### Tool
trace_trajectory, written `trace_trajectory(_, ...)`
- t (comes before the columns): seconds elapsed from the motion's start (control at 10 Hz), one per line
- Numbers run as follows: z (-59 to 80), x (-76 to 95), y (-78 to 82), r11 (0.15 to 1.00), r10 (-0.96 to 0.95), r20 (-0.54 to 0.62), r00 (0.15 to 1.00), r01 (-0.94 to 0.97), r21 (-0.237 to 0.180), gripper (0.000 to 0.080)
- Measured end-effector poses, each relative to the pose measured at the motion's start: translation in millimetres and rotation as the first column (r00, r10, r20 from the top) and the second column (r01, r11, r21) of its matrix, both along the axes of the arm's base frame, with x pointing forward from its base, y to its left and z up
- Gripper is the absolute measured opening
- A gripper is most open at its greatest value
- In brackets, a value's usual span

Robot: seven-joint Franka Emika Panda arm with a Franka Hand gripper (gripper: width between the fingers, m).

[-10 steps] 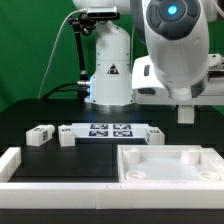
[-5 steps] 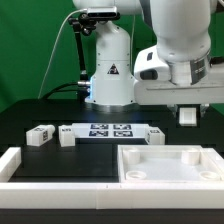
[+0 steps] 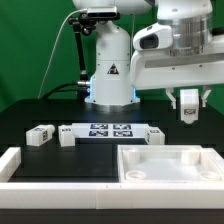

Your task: Assemble one leg

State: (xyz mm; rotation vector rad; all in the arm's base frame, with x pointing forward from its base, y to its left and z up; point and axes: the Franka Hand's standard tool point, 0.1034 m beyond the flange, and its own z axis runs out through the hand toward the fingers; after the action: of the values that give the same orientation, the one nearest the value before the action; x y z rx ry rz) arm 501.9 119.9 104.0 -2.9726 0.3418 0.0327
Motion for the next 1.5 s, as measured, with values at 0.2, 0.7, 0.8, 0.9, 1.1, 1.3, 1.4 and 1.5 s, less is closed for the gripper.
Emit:
trace_trajectory(0.2,-1.6,1.1,3.8,1.0,0.017,0.147,0.989,-0.015,-0.017,0.029)
trace_trajectory(0.7,16.0,34.4,4.3,0.988,0.155,0.319,0.935,-0.138,-0.075,0.029)
trace_trajectory(0.8,14.2,32.0,4.5,0.987,0.157,0.314,0.936,-0.14,-0.076,0.029)
trace_trajectory(0.9,14.3,32.2,4.5,0.987,0.157,0.315,0.936,-0.14,-0.076,0.029)
trace_trajectory(1.1,13.2,33.2,3.7,0.986,0.163,0.314,0.935,-0.146,-0.078,0.029)
trace_trajectory(1.3,7.3,58.6,-1.1,0.971,0.239,0.332,0.913,-0.215,-0.106,0.029)
trace_trajectory(1.4,8.0,69.6,1.3,0.967,0.252,0.343,0.905,-0.228,-0.11,0.029)
trace_trajectory(1.5,6.3,79.0,-1.5,0.957,0.289,0.351,0.891,-0.262,-0.125,0.029)
